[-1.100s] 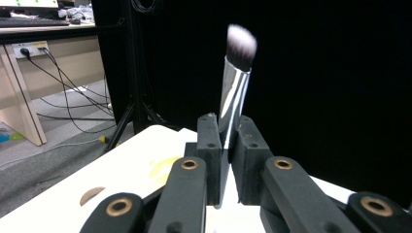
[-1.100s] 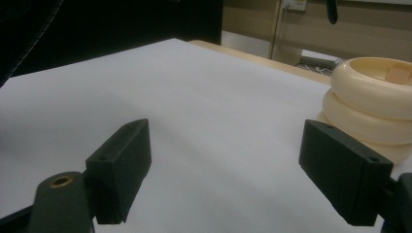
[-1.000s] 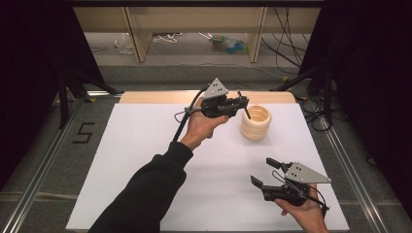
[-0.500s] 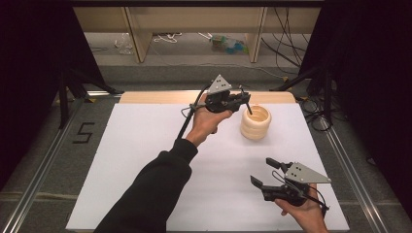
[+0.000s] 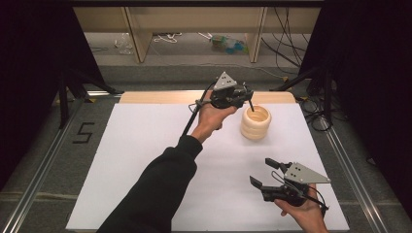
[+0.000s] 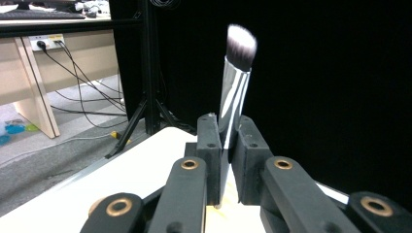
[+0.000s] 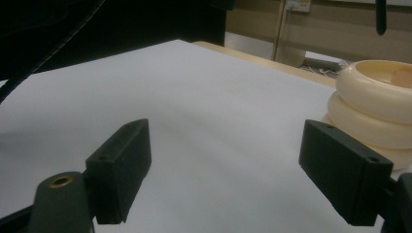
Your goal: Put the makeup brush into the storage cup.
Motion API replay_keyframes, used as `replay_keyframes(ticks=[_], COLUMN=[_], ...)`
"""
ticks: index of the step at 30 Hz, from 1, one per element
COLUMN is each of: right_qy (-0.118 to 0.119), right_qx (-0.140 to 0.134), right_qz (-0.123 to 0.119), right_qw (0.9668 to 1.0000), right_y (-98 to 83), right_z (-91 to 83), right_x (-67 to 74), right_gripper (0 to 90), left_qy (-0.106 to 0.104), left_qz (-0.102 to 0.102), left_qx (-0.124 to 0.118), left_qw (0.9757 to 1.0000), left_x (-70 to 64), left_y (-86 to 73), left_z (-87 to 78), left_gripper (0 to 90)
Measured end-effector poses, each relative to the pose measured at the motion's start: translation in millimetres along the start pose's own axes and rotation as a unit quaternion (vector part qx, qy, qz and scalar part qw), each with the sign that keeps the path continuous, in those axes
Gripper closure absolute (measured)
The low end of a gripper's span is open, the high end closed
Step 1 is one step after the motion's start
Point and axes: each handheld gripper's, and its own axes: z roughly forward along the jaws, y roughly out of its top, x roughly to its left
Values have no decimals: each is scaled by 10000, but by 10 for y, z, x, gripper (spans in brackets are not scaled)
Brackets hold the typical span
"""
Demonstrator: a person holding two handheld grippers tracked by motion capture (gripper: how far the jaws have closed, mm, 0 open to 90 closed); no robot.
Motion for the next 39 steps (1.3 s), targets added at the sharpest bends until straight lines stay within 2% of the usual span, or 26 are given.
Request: replay_keyframes(ticks=[5,6,10,11,13,16,17,19,22,24,39], right_qy=[21,24,24,1,5,45,9,53,53,46,76], right_qx=[-20,-23,-27,-87,-68,-38,-104,-39,-32,-116,-86], right_qz=[41,41,41,-38,-19,51,-50,55,43,-72,-83], right_qw=[10000,10000,10000,10000,10000,10000,9999,10000,10000,9999,9999], right_y=[-1,0,3,5,3,4,5,4,6,7,10], right_z=[1,2,1,5,5,3,8,3,3,13,12], right_x=[7,8,9,-2,0,9,-4,11,13,-1,5], right_gripper=[204,204,204,204,204,204,204,204,204,205,205], left_qy=[26,40,87,111,134,136,142,156,180,193,134], left_qz=[-29,-133,-125,-566,-520,-557,-591,-557,-580,-613,-688], left_qx=[34,81,140,146,187,199,203,243,263,261,272], left_qw=[10000,9999,9998,9982,9984,9982,9979,9980,9978,9976,9972], left_x=[15,5,40,-19,-2,12,12,20,32,39,43], left_y=[-28,-48,-109,-133,-151,-160,-166,-178,-195,-207,-240], left_z=[73,88,157,169,196,216,224,240,266,282,360], left_gripper=[830,830,830,830,830,830,830,830,830,830,830])
